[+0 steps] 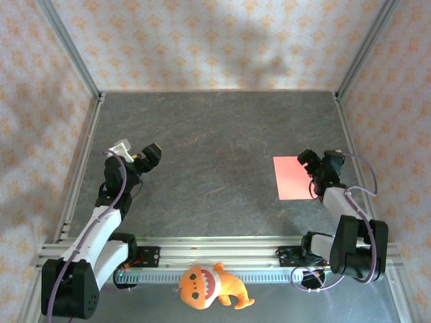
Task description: Fold a paper plane with a square sheet of paper (pick it up from the middle)
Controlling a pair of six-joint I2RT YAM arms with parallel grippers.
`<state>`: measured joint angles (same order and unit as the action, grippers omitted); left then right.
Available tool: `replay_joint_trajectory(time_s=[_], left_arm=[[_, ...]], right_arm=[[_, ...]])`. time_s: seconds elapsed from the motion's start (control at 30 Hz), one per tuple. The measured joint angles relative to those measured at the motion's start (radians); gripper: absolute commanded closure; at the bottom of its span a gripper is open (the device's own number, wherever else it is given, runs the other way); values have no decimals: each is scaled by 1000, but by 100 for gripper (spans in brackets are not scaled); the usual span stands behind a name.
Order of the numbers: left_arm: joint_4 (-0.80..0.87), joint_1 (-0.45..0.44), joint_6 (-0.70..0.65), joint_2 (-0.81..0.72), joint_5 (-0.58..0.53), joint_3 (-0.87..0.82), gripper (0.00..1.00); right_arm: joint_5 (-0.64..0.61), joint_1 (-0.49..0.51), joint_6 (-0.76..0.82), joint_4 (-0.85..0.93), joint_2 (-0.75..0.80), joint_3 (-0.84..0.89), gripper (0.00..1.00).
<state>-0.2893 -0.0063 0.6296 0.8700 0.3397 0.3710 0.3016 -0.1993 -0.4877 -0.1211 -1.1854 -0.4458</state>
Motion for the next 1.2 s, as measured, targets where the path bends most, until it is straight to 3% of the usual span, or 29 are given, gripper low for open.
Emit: replay_joint_trajectory(time_s=[0.43, 0.6, 0.93, 1.07, 1.2], left_arm=[[36, 0, 26, -39, 66, 0, 1], [36, 0, 29, -1, 87, 1, 1], [37, 0, 42, 1, 141, 1, 1], [39, 0, 59, -14, 164, 1, 1], [40, 0, 73, -31, 183, 1, 1]], right_arm=[[110, -1, -19, -79, -219, -32, 19], [132, 19, -90, -156, -233, -16, 20], [32, 317, -482, -419, -197, 116, 20], [-24, 457, -641, -463, -206, 125, 20], [-36, 536, -709, -466, -210, 121, 21]])
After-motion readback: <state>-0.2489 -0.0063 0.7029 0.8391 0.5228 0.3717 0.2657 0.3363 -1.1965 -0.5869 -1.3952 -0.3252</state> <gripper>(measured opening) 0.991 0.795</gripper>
